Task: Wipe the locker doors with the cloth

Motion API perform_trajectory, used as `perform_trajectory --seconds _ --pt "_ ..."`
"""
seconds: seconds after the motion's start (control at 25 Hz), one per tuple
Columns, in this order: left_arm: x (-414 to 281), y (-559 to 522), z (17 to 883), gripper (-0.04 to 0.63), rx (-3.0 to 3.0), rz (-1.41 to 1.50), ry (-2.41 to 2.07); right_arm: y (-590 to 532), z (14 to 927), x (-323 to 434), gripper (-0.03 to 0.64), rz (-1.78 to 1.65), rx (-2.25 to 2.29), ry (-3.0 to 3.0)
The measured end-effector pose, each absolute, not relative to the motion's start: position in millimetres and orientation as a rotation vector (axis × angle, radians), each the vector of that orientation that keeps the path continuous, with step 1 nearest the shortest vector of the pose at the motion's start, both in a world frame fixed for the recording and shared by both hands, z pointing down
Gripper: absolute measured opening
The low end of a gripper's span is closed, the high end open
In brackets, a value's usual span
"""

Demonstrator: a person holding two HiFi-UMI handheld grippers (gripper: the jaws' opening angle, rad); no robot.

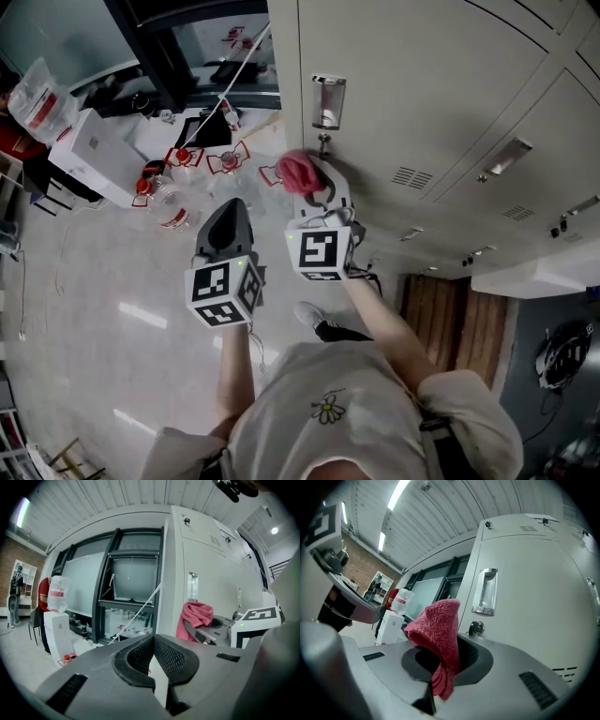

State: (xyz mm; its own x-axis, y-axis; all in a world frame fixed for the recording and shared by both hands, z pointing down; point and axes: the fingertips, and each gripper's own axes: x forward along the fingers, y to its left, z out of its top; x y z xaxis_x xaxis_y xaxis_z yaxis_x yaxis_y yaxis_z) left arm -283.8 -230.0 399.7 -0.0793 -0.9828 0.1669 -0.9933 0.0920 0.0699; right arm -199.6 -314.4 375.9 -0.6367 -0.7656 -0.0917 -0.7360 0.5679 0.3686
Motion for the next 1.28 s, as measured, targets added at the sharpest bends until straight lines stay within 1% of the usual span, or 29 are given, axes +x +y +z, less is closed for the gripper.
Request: perform_trajectory --seconds 0.64,0.96,1.28 --pt "-272 -245 404 0.017 2.026 0.106 -2.155 -335 383 -190 0.031 -0.628 1.358 -2.632" --pt "-258 -255 398 0.017 2.076 0.101 -2.131 -338 381 -145 0.031 -0.655 1.43 -2.544" --pt "-225 -263 391 0.017 2.163 0.101 -2.075 -342 381 -78 0.031 -0.656 1.576 -2.447"
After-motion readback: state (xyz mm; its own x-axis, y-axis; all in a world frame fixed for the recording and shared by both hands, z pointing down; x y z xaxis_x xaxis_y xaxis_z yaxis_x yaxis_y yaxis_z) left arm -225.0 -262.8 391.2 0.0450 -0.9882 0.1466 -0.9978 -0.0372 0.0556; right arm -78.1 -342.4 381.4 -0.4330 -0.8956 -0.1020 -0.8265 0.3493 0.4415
